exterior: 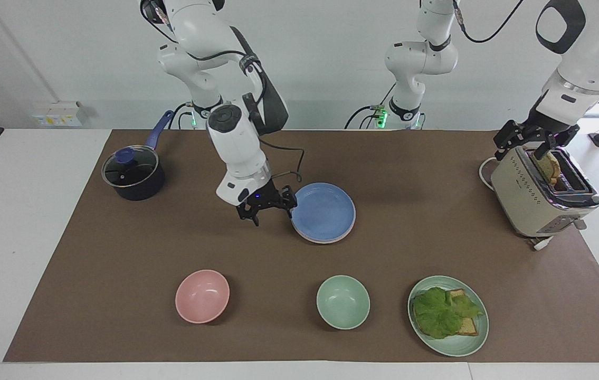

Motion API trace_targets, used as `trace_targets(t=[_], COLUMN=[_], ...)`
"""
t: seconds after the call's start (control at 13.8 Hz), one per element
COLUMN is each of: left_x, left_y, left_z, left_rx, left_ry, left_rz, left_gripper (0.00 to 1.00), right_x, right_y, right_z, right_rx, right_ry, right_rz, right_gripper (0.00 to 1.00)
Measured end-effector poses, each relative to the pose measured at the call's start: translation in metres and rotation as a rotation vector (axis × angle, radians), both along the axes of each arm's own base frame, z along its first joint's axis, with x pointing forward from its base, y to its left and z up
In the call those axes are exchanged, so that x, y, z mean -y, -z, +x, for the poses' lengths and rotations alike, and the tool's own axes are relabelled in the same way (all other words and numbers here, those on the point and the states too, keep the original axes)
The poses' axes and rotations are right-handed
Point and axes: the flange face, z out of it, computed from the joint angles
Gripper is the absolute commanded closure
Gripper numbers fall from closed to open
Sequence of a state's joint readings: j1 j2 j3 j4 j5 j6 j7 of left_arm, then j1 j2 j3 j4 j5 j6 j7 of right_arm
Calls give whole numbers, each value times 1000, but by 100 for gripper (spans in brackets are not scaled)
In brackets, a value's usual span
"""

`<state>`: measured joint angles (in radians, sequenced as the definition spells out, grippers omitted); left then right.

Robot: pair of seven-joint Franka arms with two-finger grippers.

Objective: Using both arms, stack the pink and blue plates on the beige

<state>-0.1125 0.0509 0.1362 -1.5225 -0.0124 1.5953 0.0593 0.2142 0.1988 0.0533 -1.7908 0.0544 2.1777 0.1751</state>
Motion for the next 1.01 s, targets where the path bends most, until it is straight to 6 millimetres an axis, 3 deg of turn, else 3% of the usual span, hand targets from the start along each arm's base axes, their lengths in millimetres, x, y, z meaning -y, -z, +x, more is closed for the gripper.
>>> trace_targets(t=[0.22,0.51,0.65,1.01], left_x=[0,0,0,0], left_y=[0,0,0,0], left_z=[0,0,0,0], left_rx=[0,0,0,0], left_ry=[0,0,0,0], left_rz=[0,0,0,0], left_gripper=[0,0,0,0], right_x=[8,25,40,92], right_y=[-33,-110,-139,-180], right_z=[-7,-19,-27,-45], right_rx=[-22,-28,-15,-46], right_ry=[74,151,173,256], right_rz=[-39,-51,-48,-58], right_gripper=[0,0,0,0])
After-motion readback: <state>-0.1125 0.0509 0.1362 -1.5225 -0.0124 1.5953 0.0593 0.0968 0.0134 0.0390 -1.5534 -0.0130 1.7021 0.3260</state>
